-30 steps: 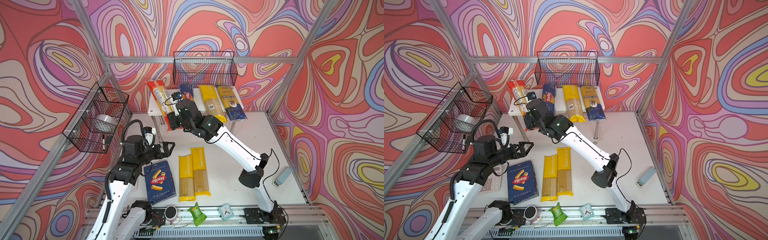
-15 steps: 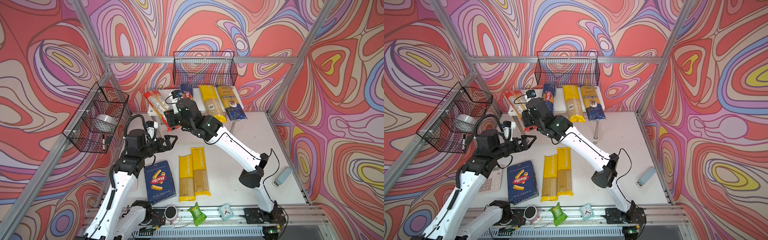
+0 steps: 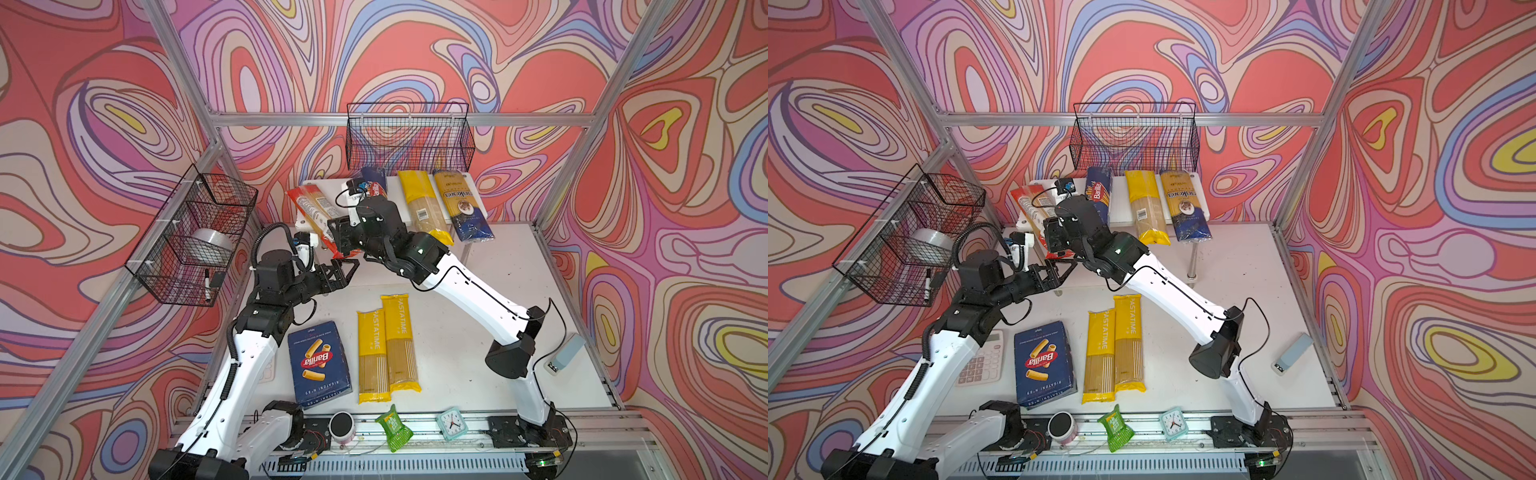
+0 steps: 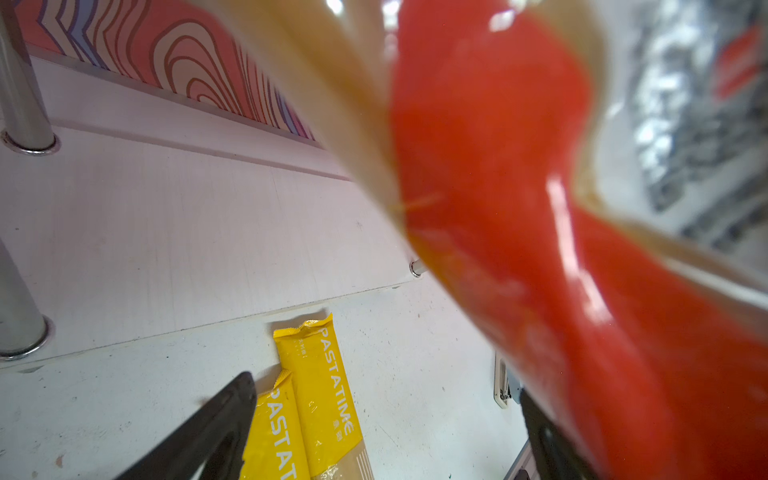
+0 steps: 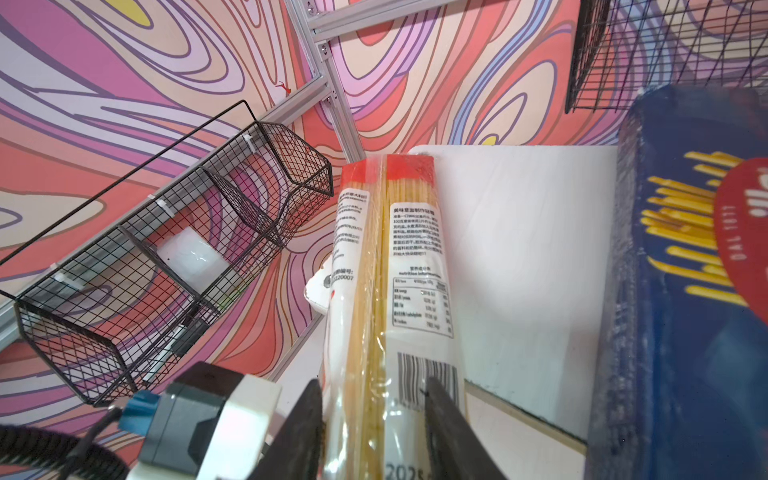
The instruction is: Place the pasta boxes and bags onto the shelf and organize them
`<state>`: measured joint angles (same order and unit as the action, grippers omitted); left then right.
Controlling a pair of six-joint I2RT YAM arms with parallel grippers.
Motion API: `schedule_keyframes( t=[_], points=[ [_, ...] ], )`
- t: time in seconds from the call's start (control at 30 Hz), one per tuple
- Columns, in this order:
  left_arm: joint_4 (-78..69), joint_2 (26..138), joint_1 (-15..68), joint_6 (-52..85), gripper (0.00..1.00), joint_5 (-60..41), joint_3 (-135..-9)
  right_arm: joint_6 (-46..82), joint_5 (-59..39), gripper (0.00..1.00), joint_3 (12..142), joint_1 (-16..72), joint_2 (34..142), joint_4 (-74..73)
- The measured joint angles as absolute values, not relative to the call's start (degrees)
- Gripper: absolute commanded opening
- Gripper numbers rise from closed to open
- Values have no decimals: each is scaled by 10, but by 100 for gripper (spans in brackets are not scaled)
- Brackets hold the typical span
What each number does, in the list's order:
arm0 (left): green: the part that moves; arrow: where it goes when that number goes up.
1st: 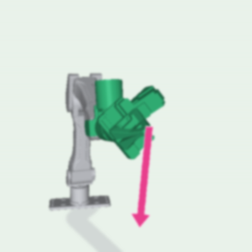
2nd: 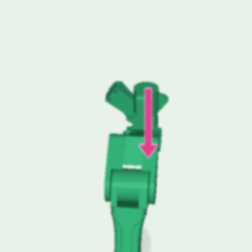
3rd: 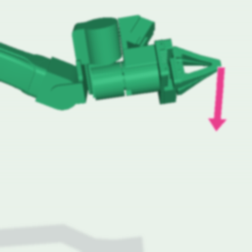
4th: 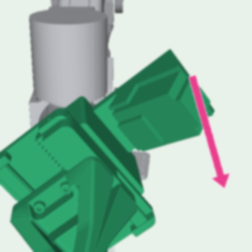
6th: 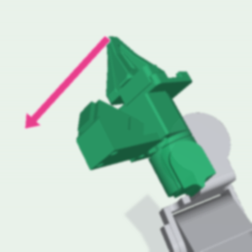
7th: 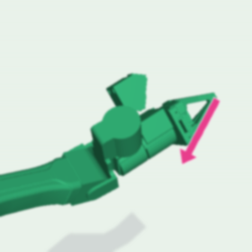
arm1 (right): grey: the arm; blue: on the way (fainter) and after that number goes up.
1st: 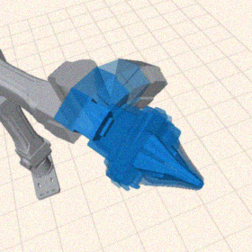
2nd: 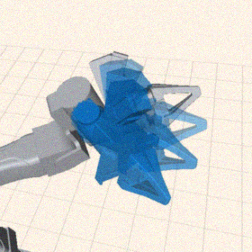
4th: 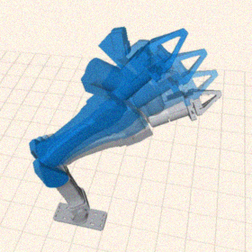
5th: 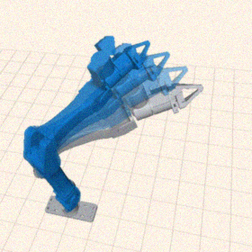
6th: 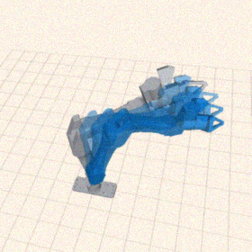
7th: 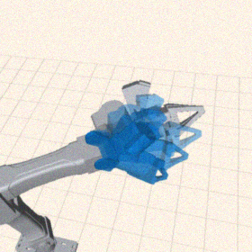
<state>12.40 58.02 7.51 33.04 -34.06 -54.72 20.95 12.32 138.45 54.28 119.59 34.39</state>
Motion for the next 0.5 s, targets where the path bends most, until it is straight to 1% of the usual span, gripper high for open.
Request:
schedule_keyframes(
  t=[0.33, 0.5],
  points=[
    [138, 574, 75, 316, 100, -322, -548, 208, 154, 48, 1262, 525, 1104, 312],
    [144, 573, 74, 309, 100, -317, -550, 199, 158, 48, 1252, 509, 1078, 313]
  ],
)
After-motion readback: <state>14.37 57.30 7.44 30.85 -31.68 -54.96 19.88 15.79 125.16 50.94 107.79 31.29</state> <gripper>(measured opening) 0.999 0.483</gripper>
